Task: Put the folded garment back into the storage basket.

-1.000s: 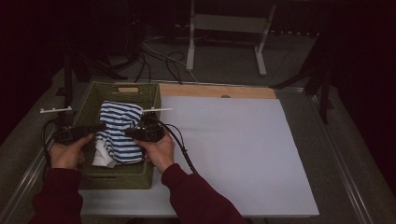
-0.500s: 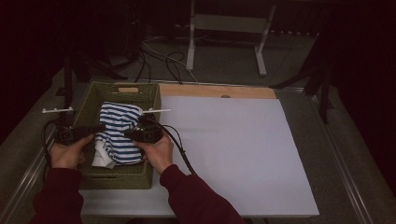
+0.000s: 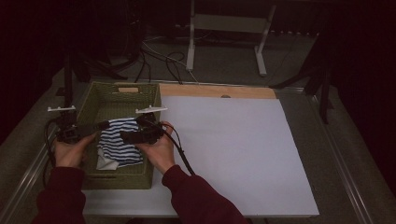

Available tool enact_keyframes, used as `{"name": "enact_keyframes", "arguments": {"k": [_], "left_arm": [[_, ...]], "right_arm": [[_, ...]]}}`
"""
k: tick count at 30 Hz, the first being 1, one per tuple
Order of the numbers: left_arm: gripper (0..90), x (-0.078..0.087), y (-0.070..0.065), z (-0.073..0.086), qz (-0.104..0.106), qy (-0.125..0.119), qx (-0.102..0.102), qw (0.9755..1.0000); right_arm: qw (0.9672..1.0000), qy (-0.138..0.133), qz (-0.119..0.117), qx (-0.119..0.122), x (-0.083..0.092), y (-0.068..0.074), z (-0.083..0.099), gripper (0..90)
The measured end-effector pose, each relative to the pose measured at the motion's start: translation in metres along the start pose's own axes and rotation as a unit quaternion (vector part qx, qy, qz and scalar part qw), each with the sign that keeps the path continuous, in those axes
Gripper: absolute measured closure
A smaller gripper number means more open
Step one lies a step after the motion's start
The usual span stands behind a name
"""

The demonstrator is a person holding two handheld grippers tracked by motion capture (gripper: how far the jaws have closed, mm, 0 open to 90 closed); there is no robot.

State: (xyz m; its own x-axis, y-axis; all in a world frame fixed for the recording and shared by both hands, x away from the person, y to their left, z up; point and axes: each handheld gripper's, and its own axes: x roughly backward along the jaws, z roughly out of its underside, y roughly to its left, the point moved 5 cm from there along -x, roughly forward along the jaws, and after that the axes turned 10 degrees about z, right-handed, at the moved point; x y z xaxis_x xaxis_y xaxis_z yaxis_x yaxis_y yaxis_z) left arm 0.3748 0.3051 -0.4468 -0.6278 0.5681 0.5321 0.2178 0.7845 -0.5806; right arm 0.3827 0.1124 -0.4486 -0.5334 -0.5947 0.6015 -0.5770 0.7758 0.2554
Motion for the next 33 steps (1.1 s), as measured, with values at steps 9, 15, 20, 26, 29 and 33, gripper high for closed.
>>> {"name": "enact_keyframes", "arguments": {"k": [9,15,20,26,29,33], "left_arm": [[0.6,0.003,-0.008,0.001,0.009,-0.010,-0.041,0.9991],[0.0,0.007,-0.012,0.001,-0.007,-0.031,-0.066,0.9973],[0.0,0.013,-0.020,0.006,0.005,-0.041,-0.090,0.9950],[0.0,0.020,-0.030,0.012,-0.001,-0.051,-0.119,0.9916],[0.0,0.024,-0.035,0.017,-0.014,-0.057,-0.142,0.9880],[0.0,0.030,-0.040,0.026,-0.020,-0.067,-0.164,0.9839]], "right_arm": [[0.9996,-0.003,-0.020,0.022,0.001,0.002,0.001,12.2],[0.9994,0.001,-0.022,0.027,0.000,0.001,0.003,12.1],[0.9991,0.000,-0.031,0.029,0.002,-0.002,0.004,11.3],[0.9985,-0.001,-0.037,0.042,0.006,-0.007,0.003,9.6],[0.9981,-0.004,-0.037,0.049,0.008,-0.010,0.003,9.2],[0.9968,-0.004,-0.041,0.068,0.011,-0.014,0.004,8.6]]}}
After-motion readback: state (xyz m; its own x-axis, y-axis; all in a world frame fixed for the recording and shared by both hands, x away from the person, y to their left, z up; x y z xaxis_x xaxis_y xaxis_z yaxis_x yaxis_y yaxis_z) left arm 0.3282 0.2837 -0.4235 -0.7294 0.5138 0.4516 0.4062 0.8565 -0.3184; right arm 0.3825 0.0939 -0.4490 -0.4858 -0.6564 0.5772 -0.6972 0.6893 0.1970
